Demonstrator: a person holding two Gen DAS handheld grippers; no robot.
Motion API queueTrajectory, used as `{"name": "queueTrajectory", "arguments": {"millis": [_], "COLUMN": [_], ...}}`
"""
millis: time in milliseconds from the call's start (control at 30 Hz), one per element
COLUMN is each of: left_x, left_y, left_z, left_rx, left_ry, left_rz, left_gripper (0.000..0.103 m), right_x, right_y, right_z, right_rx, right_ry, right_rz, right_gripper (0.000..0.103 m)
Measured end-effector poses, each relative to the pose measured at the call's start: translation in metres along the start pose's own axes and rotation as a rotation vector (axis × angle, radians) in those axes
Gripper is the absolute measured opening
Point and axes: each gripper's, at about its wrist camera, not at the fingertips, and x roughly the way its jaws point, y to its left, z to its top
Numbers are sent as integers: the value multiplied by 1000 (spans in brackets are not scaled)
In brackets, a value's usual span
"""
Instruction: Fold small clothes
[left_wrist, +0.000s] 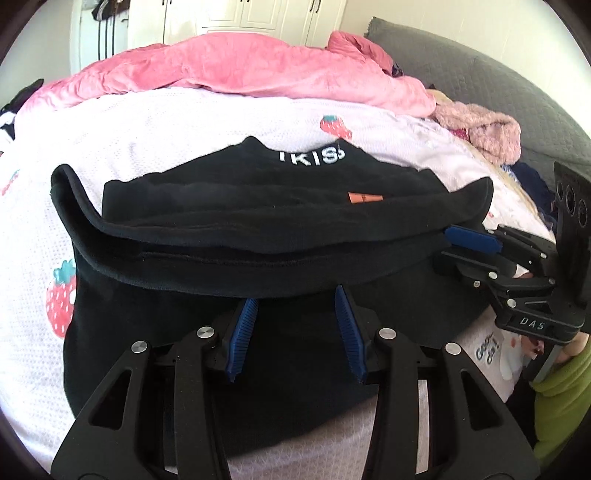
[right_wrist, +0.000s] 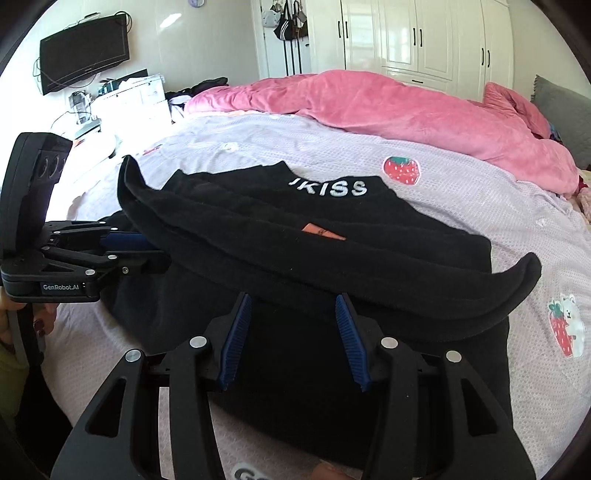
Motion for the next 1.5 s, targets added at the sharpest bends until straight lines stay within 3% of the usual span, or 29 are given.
{"name": "queueTrajectory", "arguments": {"millis": [167,233,333,433,700,967,1100,1333,1367,1433,1500], "left_x": [8,11,15,14,-22,-35,-29,-11,-9,-6,-5], "left_y": [10,16,32,53,87,118,134,126,125,123,120], "left_z": [15,21,30,35,46,39,35,34,34,33,35], "left_rx": [-15,-26,-78,-166,-248,-333,-389,-343,-333,-318,-304], "left_ry": [-28,-46,-74,-93,-226,-230,-185,-129,-124,-117,-115], "left_rz": [10,24,16,-39,3,98,81,105,116,149,179], "left_gripper": [36,42,43,43,46,53,54,54,54,39,10], "right_x": [13,15,12,7,-16,-21,-24,14,20,25,26], "right_y": [-15,-24,-37,-49,-88,-99,-113,-148,-149,-150,-146], "right_z": [13,18,25,33,44,25,26,27,26,23,21], "right_rx": [55,99,139,173,270,303,328,396,403,411,387], "right_ry": [8,0,-40,-82,-195,-171,-157,-7,6,14,12], "right_rz": [-37,-45,-86,-117,-185,-217,-299,-280,-268,-258,-250], "right_gripper": [47,47,50,52,56,62,62,61,54,44,29]}}
